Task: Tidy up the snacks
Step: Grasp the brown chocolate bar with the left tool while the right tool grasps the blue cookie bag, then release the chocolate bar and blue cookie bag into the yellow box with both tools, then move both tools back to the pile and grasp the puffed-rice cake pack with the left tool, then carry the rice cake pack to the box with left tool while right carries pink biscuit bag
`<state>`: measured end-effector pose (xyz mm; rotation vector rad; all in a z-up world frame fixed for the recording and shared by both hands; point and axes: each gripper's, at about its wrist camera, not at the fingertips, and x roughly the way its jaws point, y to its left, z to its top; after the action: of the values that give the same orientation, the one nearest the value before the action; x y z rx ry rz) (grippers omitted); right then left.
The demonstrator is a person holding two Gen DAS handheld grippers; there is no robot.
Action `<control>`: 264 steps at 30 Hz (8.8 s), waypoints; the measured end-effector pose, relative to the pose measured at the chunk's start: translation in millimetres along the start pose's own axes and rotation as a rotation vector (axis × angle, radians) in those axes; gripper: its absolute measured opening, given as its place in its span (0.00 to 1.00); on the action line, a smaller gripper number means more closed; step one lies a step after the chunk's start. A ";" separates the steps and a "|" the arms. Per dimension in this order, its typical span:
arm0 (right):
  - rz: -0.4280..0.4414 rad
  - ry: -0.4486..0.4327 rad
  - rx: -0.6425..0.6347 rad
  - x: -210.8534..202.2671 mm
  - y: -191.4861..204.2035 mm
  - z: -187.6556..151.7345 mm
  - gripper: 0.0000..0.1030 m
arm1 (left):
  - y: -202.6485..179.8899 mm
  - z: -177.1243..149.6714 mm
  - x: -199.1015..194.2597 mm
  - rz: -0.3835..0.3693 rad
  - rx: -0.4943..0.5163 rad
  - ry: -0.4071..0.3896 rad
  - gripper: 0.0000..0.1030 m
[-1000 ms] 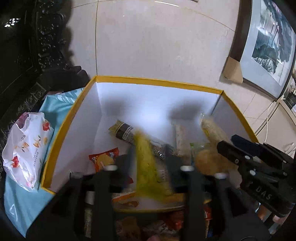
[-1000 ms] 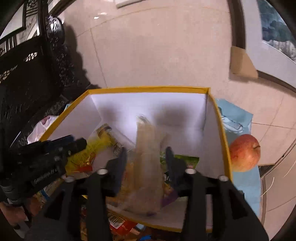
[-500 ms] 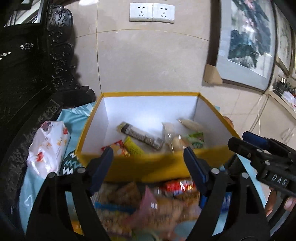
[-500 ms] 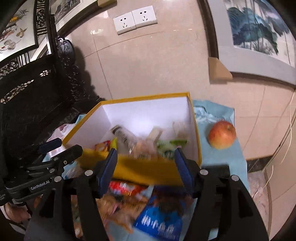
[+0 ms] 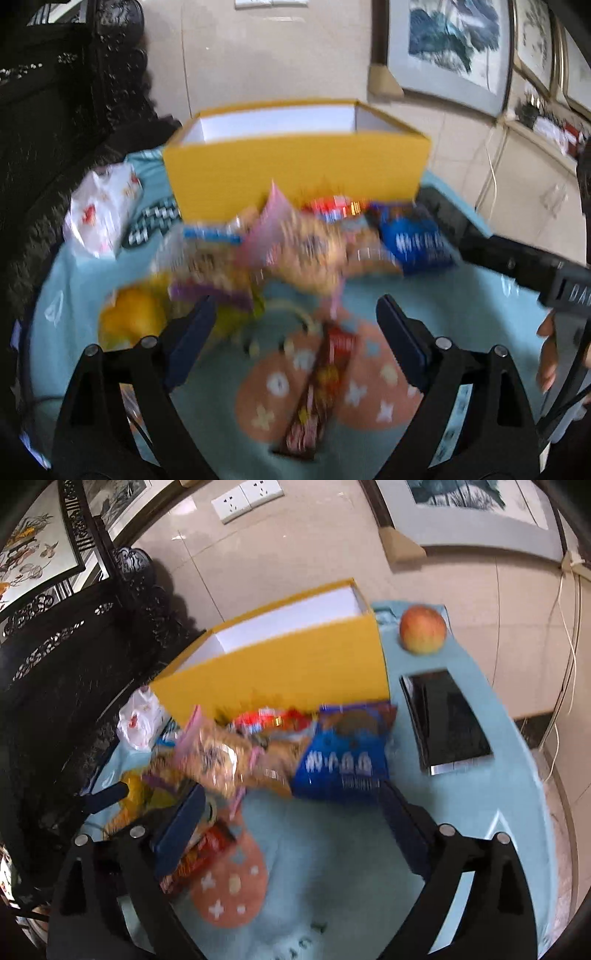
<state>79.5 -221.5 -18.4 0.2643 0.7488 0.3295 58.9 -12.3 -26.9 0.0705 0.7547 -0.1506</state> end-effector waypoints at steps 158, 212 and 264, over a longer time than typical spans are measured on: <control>0.059 0.055 0.154 48.3 -0.9 4.6 0.95 | 120.9 -47.8 12.4 0.297 -0.249 0.149 0.95; -0.069 0.053 -0.369 81.1 86.9 -1.0 0.95 | 112.2 -55.5 32.3 0.022 -0.283 0.086 0.78; -0.001 -0.126 -0.117 34.5 25.3 118.0 0.51 | 51.5 166.6 7.9 0.009 -0.210 -0.169 0.47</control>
<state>180.9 -198.9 52.1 0.1721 0.6030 0.3508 185.6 18.0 89.2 -0.1369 0.5981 -0.0669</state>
